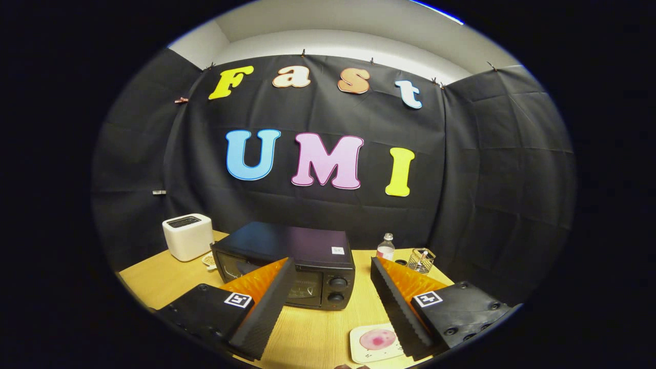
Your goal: Open the toaster oven, put the food inside, and close the toaster oven door.
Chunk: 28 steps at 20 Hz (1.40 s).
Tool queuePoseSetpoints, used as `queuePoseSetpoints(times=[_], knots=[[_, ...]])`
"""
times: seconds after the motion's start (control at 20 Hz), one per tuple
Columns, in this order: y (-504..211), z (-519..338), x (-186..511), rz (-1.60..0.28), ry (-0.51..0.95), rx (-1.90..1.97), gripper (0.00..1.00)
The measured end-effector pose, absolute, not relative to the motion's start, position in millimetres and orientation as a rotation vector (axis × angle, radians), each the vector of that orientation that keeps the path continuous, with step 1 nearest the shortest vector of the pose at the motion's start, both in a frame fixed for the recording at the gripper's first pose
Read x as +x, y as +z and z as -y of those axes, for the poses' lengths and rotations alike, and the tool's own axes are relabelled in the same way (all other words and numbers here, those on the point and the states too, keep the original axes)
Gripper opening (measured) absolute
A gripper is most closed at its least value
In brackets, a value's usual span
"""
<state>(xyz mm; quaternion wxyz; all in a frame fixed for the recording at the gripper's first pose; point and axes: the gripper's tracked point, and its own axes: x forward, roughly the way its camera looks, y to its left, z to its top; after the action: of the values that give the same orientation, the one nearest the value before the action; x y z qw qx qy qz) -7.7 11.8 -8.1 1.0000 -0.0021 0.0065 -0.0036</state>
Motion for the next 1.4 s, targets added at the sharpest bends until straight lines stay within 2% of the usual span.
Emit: queuePoseSetpoints(times=[0.8, 1.4], knots=[[-14.7, -41.2, 20.5, -0.057, 0.014, 0.026, 0.97], [-45.9, -97.5, 87.8, -0.142, 0.031, 0.019, 0.98]])
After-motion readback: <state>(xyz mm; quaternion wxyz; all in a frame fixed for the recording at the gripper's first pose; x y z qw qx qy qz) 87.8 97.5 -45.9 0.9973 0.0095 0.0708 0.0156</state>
